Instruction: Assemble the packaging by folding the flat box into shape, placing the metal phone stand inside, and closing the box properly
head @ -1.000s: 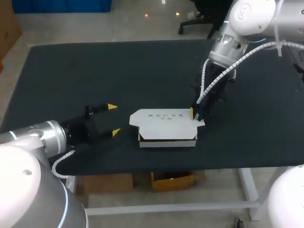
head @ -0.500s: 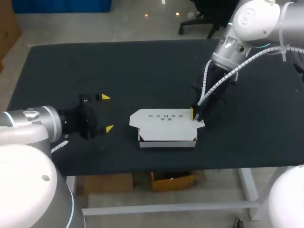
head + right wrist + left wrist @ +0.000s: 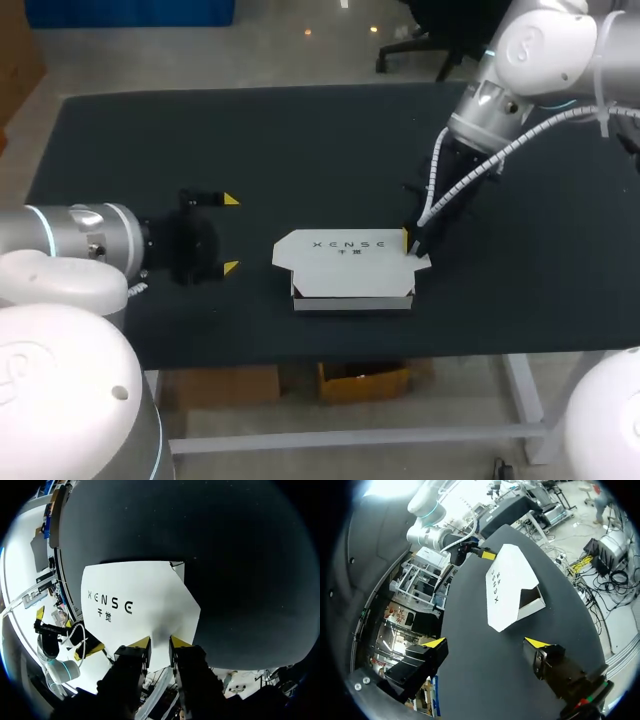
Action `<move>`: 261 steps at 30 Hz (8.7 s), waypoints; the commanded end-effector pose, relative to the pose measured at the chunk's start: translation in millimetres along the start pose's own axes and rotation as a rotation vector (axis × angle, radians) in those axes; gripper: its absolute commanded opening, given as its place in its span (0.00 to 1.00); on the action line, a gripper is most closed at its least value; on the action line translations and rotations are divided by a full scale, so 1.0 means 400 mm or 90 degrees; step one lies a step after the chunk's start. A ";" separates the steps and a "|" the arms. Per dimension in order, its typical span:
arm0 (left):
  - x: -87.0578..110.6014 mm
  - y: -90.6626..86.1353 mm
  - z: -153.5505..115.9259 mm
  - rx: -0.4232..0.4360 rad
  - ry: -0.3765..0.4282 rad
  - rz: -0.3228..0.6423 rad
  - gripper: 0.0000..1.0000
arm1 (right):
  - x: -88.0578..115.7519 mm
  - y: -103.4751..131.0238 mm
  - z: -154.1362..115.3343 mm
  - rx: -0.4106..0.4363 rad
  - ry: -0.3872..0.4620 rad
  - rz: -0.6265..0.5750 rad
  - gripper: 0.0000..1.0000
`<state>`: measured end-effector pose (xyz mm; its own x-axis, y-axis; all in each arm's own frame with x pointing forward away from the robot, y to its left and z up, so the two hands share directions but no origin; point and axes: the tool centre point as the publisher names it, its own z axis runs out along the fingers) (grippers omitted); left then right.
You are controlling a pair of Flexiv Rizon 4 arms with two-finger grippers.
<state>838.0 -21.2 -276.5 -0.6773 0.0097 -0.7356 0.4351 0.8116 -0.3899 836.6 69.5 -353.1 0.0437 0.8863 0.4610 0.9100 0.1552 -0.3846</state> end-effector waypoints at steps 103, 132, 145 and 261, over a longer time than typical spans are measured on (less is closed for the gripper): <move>-0.021 -0.172 0.120 -0.767 0.492 -1.053 1.00 | -0.008 -0.031 0.051 -0.128 0.029 0.026 0.32; 0.025 -0.162 0.133 -0.696 0.472 -1.126 0.97 | -0.014 -0.029 0.045 -0.133 0.030 0.027 0.31; 0.032 -0.163 0.155 -0.697 0.440 -1.169 0.35 | -0.013 -0.029 0.046 -0.131 0.030 0.028 0.31; 0.168 -0.110 0.232 -0.537 0.277 -1.205 0.46 | -0.030 -0.024 0.071 -0.214 0.050 0.040 0.35</move>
<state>833.0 -112.9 -358.5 0.0189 -0.9395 0.3419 -0.9981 0.0021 0.0610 816.0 69.4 -377.3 0.1234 0.8505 0.5113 0.9888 -0.0619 -0.1357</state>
